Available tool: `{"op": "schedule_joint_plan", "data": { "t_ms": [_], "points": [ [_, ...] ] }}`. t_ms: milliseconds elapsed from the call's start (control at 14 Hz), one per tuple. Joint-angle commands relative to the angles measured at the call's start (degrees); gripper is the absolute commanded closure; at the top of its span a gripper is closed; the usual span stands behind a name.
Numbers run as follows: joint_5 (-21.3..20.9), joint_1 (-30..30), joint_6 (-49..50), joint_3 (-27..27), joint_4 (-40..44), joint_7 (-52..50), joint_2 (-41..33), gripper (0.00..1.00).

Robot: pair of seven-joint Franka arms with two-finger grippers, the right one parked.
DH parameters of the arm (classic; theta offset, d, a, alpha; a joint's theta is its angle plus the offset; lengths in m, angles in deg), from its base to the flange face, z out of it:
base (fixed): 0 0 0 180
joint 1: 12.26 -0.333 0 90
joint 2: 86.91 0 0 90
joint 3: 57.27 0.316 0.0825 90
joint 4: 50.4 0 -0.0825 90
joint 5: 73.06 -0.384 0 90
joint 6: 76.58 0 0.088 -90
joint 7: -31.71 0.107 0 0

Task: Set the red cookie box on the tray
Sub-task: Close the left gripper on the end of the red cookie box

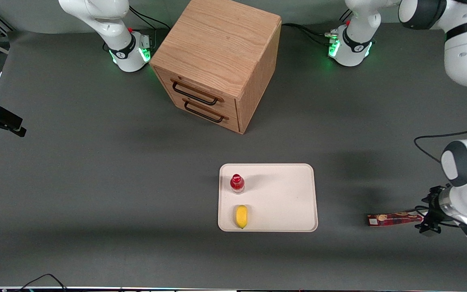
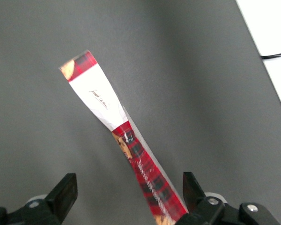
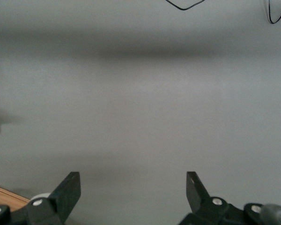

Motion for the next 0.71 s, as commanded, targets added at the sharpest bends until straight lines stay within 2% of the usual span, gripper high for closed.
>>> {"op": "schedule_joint_plan", "data": {
  "t_ms": [0,357,429,571,643],
  "points": [
    [-1.2,0.3,-3.8,0.0,0.9,-3.7,3.2,0.00],
    [-1.3,-0.1,-12.3,0.7,-4.0,-2.7,4.9,0.00],
    [-1.2,-0.2,-14.6,0.8,-5.6,-2.7,4.9,0.08],
    [-1.3,-1.0,-16.9,0.8,-7.8,-2.4,4.7,0.56],
    [-1.3,-1.1,-16.8,0.8,-7.8,-1.5,4.6,0.94]
  ]
}}
